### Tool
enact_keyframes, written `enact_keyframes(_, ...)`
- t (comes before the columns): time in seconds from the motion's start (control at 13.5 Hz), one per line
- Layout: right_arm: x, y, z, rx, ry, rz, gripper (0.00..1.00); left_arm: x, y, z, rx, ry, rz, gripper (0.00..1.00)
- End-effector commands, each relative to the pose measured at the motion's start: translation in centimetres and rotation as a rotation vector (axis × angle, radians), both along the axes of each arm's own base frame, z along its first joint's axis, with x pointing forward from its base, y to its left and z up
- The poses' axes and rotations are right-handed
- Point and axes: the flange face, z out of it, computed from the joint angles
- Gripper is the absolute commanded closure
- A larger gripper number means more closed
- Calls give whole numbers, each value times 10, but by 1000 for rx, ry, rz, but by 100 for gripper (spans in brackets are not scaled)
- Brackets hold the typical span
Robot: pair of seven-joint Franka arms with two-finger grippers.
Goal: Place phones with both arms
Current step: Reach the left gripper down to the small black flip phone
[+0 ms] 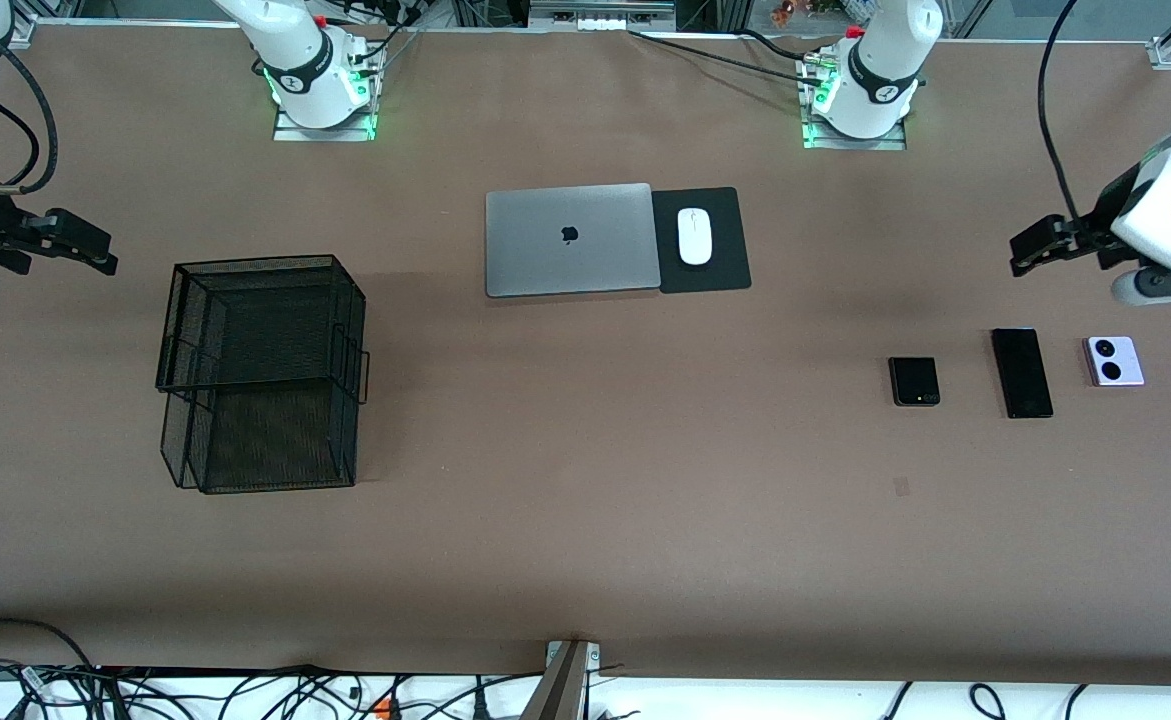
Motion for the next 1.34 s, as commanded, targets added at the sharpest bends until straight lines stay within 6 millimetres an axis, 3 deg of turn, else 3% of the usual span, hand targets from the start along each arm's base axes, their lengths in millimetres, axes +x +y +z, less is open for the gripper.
enact_keyframes(0.0, -3, -1, 7, 17, -3, -4, 0, 5, 0, -8, -27, 73, 20, 0)
enact_keyframes(0.22, -3, -2, 7, 17, -3, -5, 0, 15, -2, -19, -33, 87, 10, 0)
enact_keyframes(0.37, -3, -2, 6, 17, -2, -5, 0, 35, 5, -62, -30, 150, -66, 0)
enact_keyframes(0.52, -2, -2, 5, 18, -2, -5, 0, 62, 31, -118, -39, 133, -55, 0)
enact_keyframes(0.74, -2, -1, 4, 18, 1, -4, 0, 87, 35, -185, -43, 75, -75, 0)
enact_keyframes(0.97, -1, -1, 5, 18, -3, -4, 0, 85, 40, -237, -47, 11, -120, 0)
enact_keyframes(1.11, -1, -2, 5, 17, -5, -5, 0, 72, 54, -267, -54, -2, -160, 0)
enact_keyframes(1.26, -1, -1, 5, 17, -5, -4, 0, 55, 53, -298, -58, 2, -168, 0)
